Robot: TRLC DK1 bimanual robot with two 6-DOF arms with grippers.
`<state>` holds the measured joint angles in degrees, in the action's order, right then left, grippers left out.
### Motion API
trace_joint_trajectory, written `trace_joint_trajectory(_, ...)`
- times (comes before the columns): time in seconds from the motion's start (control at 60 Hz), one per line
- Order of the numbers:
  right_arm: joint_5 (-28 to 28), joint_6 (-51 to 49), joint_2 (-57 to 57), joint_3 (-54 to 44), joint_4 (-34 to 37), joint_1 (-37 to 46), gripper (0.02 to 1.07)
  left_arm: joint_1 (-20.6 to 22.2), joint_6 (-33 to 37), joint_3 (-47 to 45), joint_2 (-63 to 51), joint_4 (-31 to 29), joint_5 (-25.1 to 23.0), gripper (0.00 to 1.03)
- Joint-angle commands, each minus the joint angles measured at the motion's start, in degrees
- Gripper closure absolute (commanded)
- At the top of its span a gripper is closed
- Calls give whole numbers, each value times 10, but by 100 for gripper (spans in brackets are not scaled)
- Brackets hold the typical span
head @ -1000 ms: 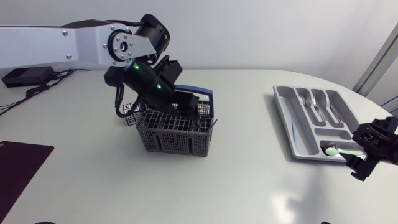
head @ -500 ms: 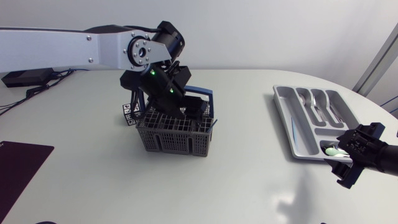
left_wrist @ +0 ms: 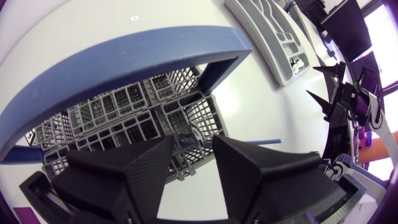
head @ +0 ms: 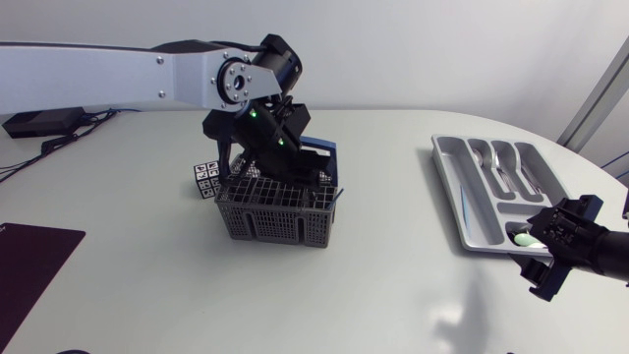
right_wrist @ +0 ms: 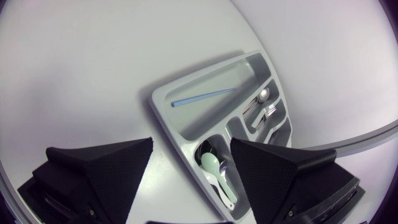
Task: Transfer all utensils from the basket to the drawer tray.
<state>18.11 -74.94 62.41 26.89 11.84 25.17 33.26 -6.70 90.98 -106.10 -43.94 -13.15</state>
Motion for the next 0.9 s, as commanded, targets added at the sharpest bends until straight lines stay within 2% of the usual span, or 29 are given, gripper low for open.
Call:
trace_joint_trajectory(0.0,-2,12,-8,-18,4,-5,17,4,-17,18,-18,-7,2,77)
trace_joint_trajectory(0.333,-2,10,-15,-19,6,-6,17,6,-17,19,-24,-7,2,99)
trace_joint_trajectory(0.633,-3,4,-20,-23,6,-6,17,5,-11,18,-21,-14,-5,100)
trace_joint_trajectory(0.883,-5,1,-22,-25,6,-6,17,3,3,14,-4,-18,-50,100)
